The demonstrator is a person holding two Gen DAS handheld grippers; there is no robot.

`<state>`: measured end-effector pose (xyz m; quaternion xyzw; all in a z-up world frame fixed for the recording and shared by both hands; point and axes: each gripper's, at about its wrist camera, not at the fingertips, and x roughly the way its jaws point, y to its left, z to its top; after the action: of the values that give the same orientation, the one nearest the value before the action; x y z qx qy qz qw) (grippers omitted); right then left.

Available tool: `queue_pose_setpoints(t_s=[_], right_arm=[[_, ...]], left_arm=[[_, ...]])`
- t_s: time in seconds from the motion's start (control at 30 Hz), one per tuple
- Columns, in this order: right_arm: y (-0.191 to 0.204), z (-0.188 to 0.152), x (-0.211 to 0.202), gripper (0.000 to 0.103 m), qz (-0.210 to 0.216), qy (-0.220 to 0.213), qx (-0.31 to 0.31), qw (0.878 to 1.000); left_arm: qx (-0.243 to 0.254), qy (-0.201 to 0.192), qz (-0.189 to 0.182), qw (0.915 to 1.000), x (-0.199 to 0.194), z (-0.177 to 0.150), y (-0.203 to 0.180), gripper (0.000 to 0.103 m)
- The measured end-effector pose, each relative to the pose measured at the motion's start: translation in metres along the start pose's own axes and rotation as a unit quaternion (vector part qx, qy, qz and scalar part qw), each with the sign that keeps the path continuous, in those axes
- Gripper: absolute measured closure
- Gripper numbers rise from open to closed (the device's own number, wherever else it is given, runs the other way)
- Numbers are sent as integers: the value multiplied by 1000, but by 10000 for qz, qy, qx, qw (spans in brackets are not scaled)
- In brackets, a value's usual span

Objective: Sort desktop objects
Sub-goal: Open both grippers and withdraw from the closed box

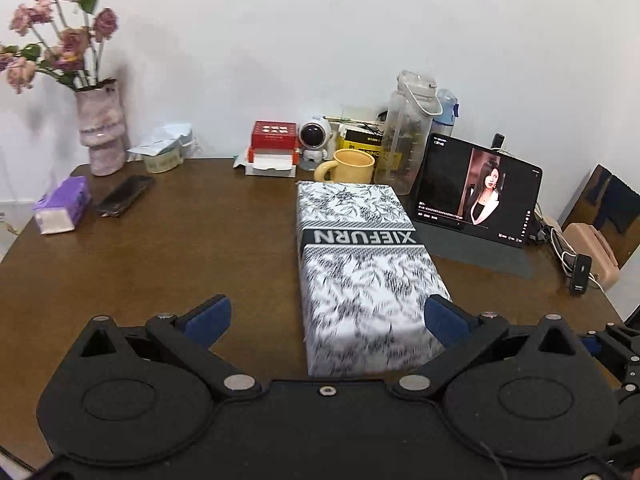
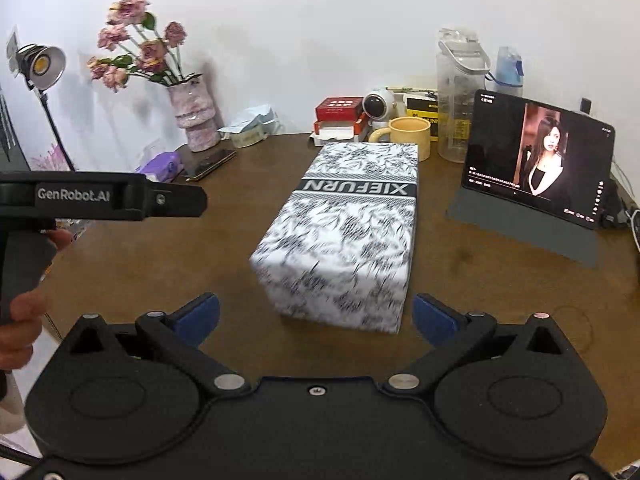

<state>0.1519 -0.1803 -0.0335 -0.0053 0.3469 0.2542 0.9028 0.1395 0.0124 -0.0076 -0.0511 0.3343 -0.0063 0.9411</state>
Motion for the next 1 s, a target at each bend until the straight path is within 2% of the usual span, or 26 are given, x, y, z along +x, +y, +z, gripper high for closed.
queue_pose_setpoints(t_s=[0.43,0.7,1.0], right_arm=[[47,-44,-57,0,53,82,45,9999],[59,-58,-67,0,-27,127,69,9999],[62,-66,-74,0,-63,146,94,9998]], left_arm=[[-85,206,295,9993,-69,-56,14,0],[-169,288,333,9989,-87,-77,17,0],[-148,355,189,9991,-94,-85,14,0]])
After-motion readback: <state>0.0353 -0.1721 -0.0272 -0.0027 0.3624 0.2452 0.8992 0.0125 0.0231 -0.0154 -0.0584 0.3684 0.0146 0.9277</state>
